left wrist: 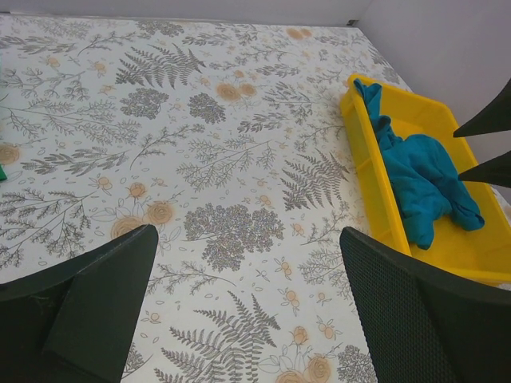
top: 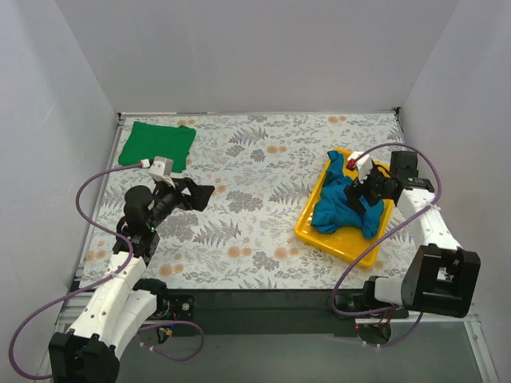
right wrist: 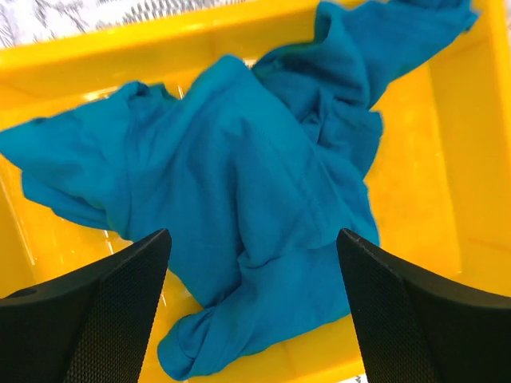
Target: Fold and stack the t-shirts
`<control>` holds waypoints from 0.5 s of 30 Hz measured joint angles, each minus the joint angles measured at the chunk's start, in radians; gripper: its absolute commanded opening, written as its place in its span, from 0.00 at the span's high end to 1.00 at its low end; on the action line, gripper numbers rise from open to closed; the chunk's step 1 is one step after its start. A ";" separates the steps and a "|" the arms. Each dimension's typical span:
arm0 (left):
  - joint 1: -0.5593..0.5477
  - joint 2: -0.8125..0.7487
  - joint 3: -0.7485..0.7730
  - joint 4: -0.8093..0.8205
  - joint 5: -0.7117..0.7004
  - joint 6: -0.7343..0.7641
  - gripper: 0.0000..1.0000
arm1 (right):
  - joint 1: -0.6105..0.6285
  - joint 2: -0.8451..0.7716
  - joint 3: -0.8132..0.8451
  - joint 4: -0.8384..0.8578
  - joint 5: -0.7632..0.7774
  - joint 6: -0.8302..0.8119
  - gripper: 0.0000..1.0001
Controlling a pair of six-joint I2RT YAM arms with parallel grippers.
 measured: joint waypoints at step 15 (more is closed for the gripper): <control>0.000 0.024 0.000 0.000 0.017 0.002 0.02 | 0.156 0.251 0.003 0.163 0.256 0.138 0.99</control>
